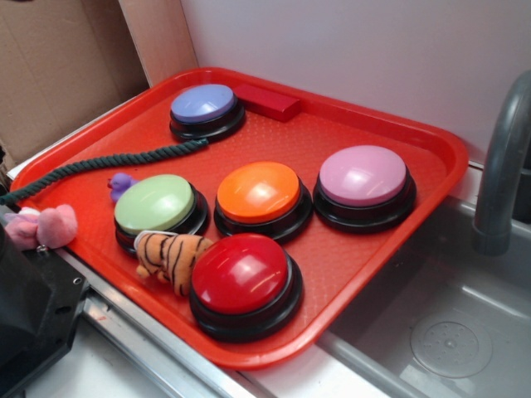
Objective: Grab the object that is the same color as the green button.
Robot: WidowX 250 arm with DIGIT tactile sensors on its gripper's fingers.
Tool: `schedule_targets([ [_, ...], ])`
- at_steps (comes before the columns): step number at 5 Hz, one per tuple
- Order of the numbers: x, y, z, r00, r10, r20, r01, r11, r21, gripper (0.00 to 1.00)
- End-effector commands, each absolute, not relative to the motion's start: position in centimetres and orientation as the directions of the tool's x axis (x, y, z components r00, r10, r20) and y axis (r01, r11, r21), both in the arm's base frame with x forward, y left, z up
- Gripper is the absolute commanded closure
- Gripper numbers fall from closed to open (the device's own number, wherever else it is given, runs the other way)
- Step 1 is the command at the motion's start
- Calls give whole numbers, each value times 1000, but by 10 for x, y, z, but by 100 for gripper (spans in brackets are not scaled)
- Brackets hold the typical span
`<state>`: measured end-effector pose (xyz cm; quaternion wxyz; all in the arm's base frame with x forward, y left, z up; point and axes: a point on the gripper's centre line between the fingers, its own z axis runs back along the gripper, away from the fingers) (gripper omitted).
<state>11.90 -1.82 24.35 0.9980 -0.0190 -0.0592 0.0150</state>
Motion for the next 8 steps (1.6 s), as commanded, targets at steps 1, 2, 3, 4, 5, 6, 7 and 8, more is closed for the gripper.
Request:
schedule_targets([
  [1, 119, -18, 244, 993, 32, 118, -28, 999, -40, 0],
  [2, 129, 2, 224, 992, -43, 114, 45, 999, -17, 0],
  [3, 142, 22, 209, 978, -153, 139, 158, 987, -20, 0],
  [4, 150, 44, 196, 961, -231, 153, 227, 973, 48, 0],
  [5, 158, 62, 182, 951, -276, 138, 265, 960, 94, 0],
  [6, 166, 84, 157, 937, -318, 147, 304, 946, 113, 0],
  [7, 176, 107, 128, 924, -352, 152, 335, 934, 125, 0],
  [8, 184, 122, 103, 908, -390, 153, 372, 919, 130, 0],
])
